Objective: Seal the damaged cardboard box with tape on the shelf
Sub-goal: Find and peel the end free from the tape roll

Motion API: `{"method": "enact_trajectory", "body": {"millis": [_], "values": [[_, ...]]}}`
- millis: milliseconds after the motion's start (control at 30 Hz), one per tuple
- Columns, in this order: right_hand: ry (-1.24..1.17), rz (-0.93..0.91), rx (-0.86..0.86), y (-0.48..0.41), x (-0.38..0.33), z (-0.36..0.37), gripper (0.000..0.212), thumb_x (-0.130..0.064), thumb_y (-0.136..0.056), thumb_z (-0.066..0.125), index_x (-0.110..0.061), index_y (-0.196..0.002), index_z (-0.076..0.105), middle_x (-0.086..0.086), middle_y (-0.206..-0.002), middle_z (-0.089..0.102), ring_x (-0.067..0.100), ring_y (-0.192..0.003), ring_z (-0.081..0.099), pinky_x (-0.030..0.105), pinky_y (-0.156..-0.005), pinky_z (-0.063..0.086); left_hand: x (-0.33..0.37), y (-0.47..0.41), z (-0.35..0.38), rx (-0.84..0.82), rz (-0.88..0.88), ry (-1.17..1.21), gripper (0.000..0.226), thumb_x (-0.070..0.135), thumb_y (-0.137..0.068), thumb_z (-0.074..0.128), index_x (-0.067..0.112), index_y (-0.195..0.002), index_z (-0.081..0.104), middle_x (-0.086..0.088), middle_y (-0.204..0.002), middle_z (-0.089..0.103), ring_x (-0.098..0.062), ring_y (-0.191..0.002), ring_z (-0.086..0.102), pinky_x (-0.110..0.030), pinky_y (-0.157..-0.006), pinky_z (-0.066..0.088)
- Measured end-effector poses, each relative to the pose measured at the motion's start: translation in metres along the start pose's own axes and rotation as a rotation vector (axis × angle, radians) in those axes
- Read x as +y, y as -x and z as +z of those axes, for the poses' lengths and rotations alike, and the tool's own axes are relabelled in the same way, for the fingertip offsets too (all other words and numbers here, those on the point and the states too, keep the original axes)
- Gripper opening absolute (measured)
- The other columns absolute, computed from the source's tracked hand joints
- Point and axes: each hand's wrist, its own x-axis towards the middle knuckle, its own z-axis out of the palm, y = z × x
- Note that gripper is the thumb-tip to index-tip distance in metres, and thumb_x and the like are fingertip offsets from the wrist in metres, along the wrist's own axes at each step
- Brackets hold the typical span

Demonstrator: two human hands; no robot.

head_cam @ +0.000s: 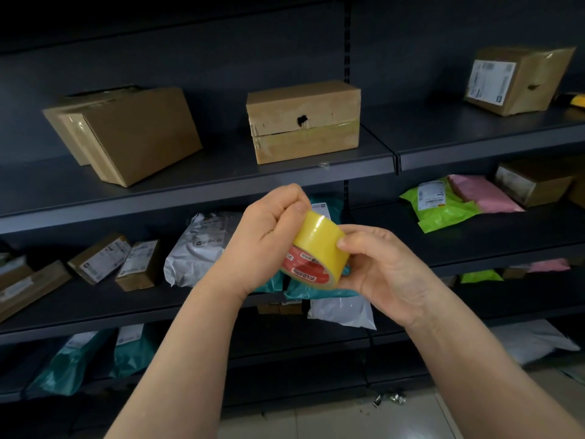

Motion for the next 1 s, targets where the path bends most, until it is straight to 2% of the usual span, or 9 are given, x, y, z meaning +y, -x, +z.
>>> {"method": "enact_trajectory", "body": {"millis": [200,367,533,600,667,733,833,900,1000], "values": [[0.039,0.010,0.019,0.000,-0.001,0.002,0.026,-0.015,-0.074,0.062,-0.001,-0.094,0.071,0.018,-0.096,0.065,0.028,-0.093,0.062,0.050,-0.082,0.057,0.004,-0.001,0.001,-0.006,0.093,-0.190,0.024,0.020,-0.095,0.040,0.008,-0.079,0.054,0.001,-0.074,0.048,-0.007,-0.070,0.045,-0.019,-0.063,0.033],[0.093,0.005,0.056,0.001,-0.002,0.005,0.025,-0.018,-0.072,0.064,-0.001,-0.091,0.065,0.013,-0.087,0.065,0.025,-0.088,0.063,0.051,-0.084,0.056,0.006,-0.002,0.003,-0.003,0.205,-0.325,0.030,0.028,-0.092,0.037,0.008,-0.078,0.054,0.000,-0.075,0.050,-0.016,-0.076,0.048,-0.029,-0.066,0.038],[0.165,-0.051,0.075,0.000,-0.004,0.010,0.005,-0.013,-0.069,0.059,-0.012,-0.071,0.063,0.005,-0.072,0.062,0.018,-0.072,0.061,0.051,-0.084,0.053,0.006,-0.002,0.006,0.028,0.219,-0.368,0.028,0.027,-0.092,0.039,0.008,-0.078,0.055,-0.001,-0.074,0.050,-0.016,-0.076,0.047,-0.030,-0.066,0.038],[0.145,-0.062,0.048,0.001,-0.004,0.009,0.015,-0.008,-0.067,0.057,-0.013,-0.074,0.069,0.009,-0.077,0.064,0.021,-0.076,0.062,0.051,-0.084,0.052,0.006,-0.001,0.005,0.049,0.147,-0.289,0.024,0.024,-0.093,0.042,0.010,-0.077,0.054,0.003,-0.074,0.051,-0.011,-0.074,0.048,-0.025,-0.064,0.036],[0.131,-0.067,0.008,0.002,-0.004,0.006,0.027,-0.004,-0.067,0.055,-0.008,-0.088,0.071,0.015,-0.087,0.065,0.027,-0.084,0.062,0.052,-0.087,0.052,0.008,-0.001,0.002,0.049,0.058,-0.175,0.020,0.021,-0.091,0.046,0.011,-0.077,0.056,0.005,-0.073,0.053,-0.007,-0.070,0.048,-0.022,-0.064,0.036],[0.054,-0.061,-0.038,0.003,-0.003,0.003,0.036,0.000,-0.069,0.054,-0.001,-0.101,0.069,0.018,-0.094,0.065,0.028,-0.088,0.062,0.051,-0.088,0.054,0.011,-0.001,-0.004,0.027,-0.042,0.040,0.019,0.022,-0.088,0.049,0.009,-0.081,0.062,0.003,-0.076,0.059,-0.007,-0.069,0.051,-0.022,-0.064,0.040],[-0.165,-0.047,-0.101,0.004,-0.001,-0.001,0.046,0.002,-0.072,0.054,0.005,-0.118,0.060,0.017,-0.098,0.064,0.026,-0.090,0.064,0.051,-0.087,0.055,0.006,0.000,-0.009,0.036,-0.144,0.335,0.030,0.028,-0.089,0.046,0.011,-0.099,0.067,-0.004,-0.093,0.068,-0.014,-0.085,0.062,-0.024,-0.073,0.049],[-0.162,-0.053,-0.103,0.004,-0.001,-0.001,0.048,0.001,-0.074,0.055,0.006,-0.121,0.058,0.017,-0.100,0.064,0.026,-0.091,0.064,0.051,-0.088,0.055,0.002,0.002,-0.006,0.073,-0.197,0.441,0.031,0.032,-0.089,0.045,0.013,-0.099,0.067,-0.005,-0.094,0.068,-0.017,-0.087,0.062,-0.031,-0.076,0.049],[-0.116,-0.073,-0.094,0.005,-0.001,0.000,0.044,0.000,-0.076,0.057,0.004,-0.120,0.060,0.018,-0.101,0.065,0.026,-0.090,0.065,0.051,-0.088,0.055,0.001,0.003,0.003,0.112,-0.250,0.478,0.026,0.033,-0.087,0.045,0.015,-0.091,0.063,-0.002,-0.083,0.064,-0.014,-0.076,0.060,-0.029,-0.068,0.049]]}}
